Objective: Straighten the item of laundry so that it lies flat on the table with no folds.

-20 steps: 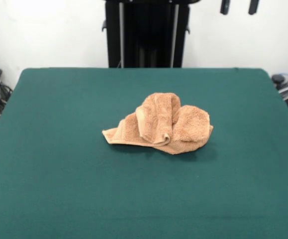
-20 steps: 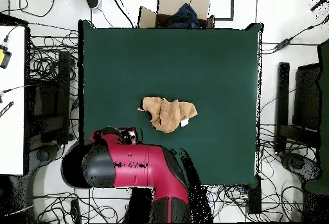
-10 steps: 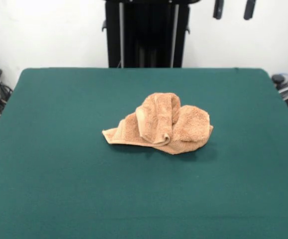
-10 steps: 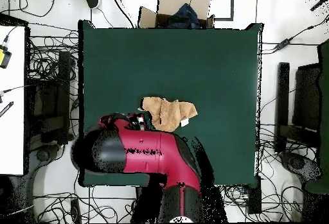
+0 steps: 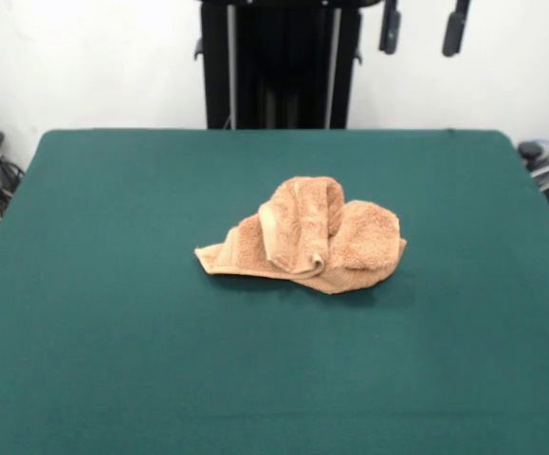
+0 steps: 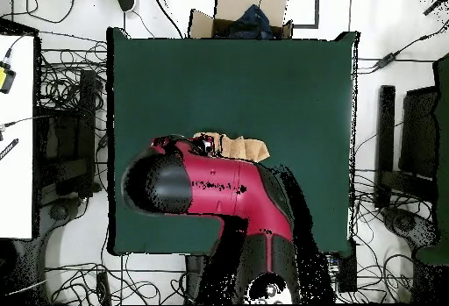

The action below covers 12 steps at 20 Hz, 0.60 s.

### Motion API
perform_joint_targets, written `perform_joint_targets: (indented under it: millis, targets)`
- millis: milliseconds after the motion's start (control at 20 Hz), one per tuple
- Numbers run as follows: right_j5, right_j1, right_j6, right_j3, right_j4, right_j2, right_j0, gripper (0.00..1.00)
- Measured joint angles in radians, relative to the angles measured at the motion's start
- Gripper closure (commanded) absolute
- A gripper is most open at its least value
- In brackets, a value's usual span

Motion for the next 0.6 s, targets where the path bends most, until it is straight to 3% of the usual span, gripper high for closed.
perform_joint_targets:
  millis: [600]
  targets:
    - [0.0, 0.051, 0.0, -0.033, -0.009, 0.0, -0.035, 0.0]
